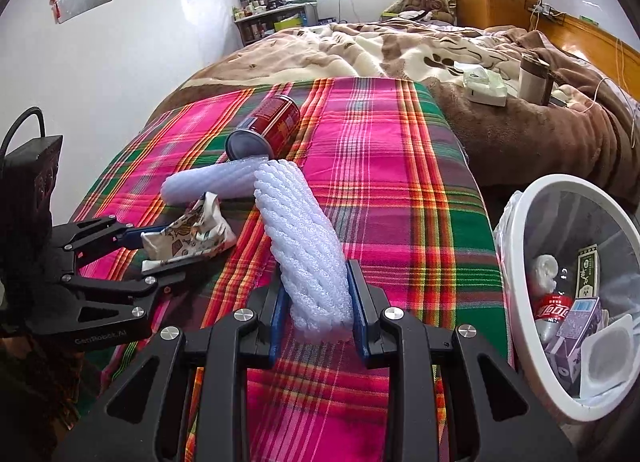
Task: Collect trash
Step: 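Carry the mesh sleeve and paper cup over the white bin with both tools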
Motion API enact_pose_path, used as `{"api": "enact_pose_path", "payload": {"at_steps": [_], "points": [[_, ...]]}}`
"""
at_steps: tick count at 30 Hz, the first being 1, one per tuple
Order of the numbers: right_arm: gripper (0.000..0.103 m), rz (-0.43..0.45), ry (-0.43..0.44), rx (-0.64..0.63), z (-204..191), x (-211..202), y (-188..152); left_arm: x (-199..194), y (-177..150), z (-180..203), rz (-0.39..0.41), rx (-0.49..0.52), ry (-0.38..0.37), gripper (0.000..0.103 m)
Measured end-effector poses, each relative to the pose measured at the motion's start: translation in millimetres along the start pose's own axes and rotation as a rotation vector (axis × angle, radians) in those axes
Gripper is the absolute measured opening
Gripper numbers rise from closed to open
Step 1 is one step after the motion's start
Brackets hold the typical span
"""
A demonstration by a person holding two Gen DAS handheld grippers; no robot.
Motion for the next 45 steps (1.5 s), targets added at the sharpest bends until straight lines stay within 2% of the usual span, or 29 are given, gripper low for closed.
{"api": "enact_pose_path", "payload": {"at_steps": [11,23,32,45], "points": [[0.028,0.024,-0.003,0.011,2.7,-9.6,0.3,-18.9,0.4,11.3,0.045,0.014,0.023,0.049],[0.028,0.088,0.006,0.034,10.0,-40.5,1.6,-56.8,3.2,27.5,0.113,0.006,0.055,0.049],[0.028,0.142,-0.016,0.068,28.0,-67.0,-0.1,-84.4,12.2,55.5,0.176,0.017,0.05,0.049],[0.028,0.211,-0.087,0.148,75.2,-106.1,-8.0,-98.4,28.3,115.0,0.233,0.049,0.006,0.049]]}}
Point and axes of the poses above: each gripper's, at about its wrist camera, not at the fingertips, and x roughly the way its jaws point, z to its right, y to its top, the point moved 4 cm from there along x, roughly the way its jaws point, and after that the axes turned 2 degrees about -y, right-handed, at the moved point
